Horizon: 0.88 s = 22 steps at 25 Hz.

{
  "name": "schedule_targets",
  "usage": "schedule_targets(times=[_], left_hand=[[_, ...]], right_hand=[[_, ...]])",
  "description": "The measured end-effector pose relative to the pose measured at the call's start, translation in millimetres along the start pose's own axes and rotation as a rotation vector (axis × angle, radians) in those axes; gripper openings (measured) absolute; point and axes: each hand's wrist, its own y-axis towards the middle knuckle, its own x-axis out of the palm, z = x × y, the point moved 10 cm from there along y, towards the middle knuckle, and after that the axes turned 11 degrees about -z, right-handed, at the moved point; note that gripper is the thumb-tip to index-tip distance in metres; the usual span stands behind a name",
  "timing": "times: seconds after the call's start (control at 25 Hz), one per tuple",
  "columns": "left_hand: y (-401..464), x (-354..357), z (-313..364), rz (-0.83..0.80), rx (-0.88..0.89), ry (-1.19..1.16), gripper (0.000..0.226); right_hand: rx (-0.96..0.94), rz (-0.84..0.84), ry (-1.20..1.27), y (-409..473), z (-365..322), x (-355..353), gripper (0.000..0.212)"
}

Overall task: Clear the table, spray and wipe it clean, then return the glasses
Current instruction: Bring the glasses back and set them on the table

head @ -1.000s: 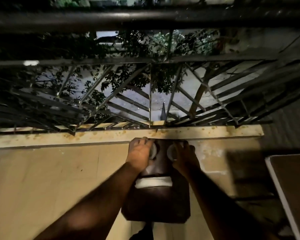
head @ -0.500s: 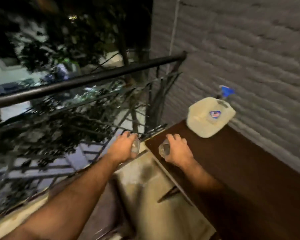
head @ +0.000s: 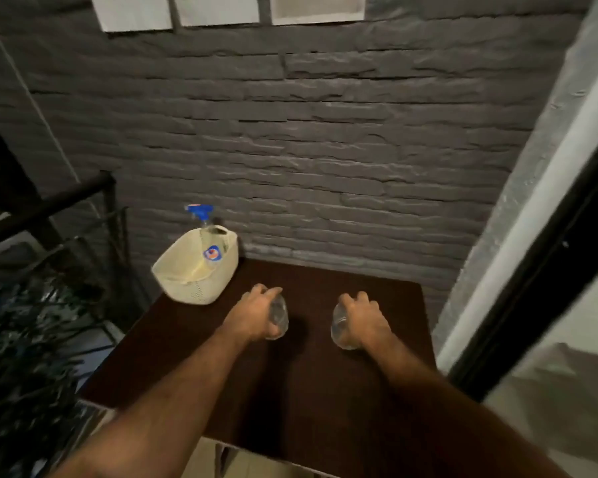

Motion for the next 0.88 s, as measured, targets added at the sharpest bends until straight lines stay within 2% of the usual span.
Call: schedule_targets(times=[0.16, 0.4, 0.68, 0.88], left_hand=[[37.2, 6.3, 40.8, -0.057, 0.037, 0.042, 0.091], [82.6, -0.6, 52.1, -0.064, 0.032, 0.057, 0.095], [167.4, -13.0, 7.0, -0.018, -0.024, -0.018, 0.094], [273.5, -10.5, -22.1, -0.055, -0.045, -0.057, 0.092]], right_hand=[[0.067, -0.007, 0.079, 5.3, 52.4, -4.6, 0.091], [0.075, 0.027, 0.135, 33.6, 75.1, -15.5, 0.086], [0.074, 0.029, 0.218, 125.6, 56.1, -16.7, 0.097], [0.088, 0.019, 0.264, 223.9, 42.0, -17.4, 0.087]])
